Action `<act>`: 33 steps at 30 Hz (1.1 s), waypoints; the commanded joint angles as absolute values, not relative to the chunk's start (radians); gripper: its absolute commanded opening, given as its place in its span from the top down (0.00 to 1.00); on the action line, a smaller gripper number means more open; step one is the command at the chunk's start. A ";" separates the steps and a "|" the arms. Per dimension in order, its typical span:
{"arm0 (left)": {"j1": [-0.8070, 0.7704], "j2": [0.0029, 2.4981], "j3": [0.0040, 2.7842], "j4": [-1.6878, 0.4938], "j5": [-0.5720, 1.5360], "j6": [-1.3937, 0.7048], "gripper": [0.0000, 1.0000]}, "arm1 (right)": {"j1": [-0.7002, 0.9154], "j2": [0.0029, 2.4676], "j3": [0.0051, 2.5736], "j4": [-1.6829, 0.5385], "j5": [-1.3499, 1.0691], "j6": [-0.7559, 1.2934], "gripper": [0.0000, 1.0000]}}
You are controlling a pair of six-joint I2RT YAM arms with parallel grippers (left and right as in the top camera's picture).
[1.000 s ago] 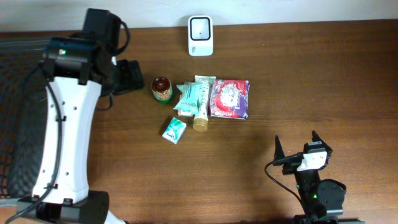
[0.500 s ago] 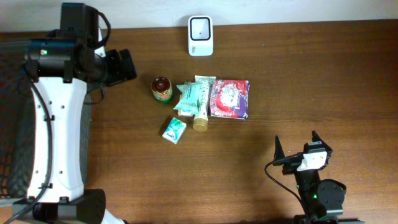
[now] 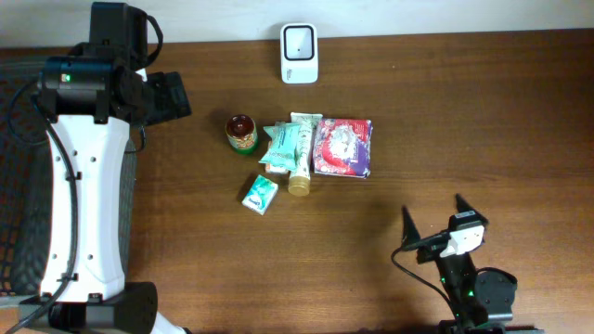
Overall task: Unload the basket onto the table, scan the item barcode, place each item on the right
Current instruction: 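Reach the right gripper to the purple-red pack and grasp it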
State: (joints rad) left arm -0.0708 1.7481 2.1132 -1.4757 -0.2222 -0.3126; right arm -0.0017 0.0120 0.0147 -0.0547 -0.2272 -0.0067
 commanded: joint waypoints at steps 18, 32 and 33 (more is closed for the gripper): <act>-0.068 1.748 2.128 -1.475 -0.240 -0.297 0.01 | -0.007 0.889 1.168 -0.715 -0.355 0.083 0.02; -0.068 1.748 2.128 -1.475 -0.240 -0.297 0.01 | -0.007 1.999 1.404 -0.837 -0.786 0.159 0.26; -0.068 1.748 2.128 -1.475 -0.240 -0.297 0.01 | 0.000 2.051 1.404 -0.834 -0.771 0.158 0.26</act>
State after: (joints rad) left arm -0.0711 1.7515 2.1162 -1.4754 -0.2295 -0.3088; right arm -0.0059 1.9934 1.3930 -0.8368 -0.7620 0.1574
